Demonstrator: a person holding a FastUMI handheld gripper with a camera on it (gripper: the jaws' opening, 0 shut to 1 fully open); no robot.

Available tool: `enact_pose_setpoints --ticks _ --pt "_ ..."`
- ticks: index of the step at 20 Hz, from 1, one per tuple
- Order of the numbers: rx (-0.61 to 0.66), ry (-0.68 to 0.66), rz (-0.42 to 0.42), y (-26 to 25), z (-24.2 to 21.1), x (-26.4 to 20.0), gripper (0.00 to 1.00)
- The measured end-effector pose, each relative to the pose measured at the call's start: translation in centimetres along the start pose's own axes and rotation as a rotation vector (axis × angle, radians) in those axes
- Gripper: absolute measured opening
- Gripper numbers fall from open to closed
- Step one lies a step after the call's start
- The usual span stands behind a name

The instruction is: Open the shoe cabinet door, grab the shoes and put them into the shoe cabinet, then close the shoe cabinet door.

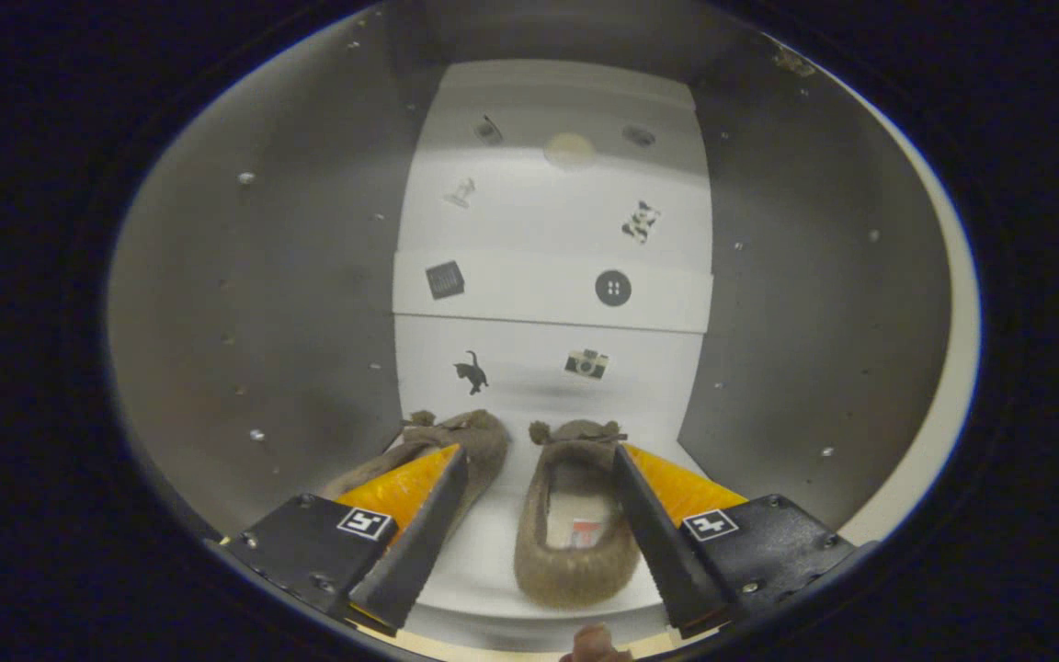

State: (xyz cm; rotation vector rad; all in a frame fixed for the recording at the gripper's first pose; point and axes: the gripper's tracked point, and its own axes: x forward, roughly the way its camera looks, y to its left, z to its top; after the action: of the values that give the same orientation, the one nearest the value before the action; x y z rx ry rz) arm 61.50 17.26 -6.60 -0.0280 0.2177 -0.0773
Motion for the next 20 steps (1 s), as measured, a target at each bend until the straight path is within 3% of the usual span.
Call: enact_pose_setpoints --ticks 12,20 --pt "0.017 -0.082 0.07 -1.5 -4.5 -28.3 1.0" --pt "0.098 -0.157 0.132 -9.9 -6.8 -44.7 1.0"
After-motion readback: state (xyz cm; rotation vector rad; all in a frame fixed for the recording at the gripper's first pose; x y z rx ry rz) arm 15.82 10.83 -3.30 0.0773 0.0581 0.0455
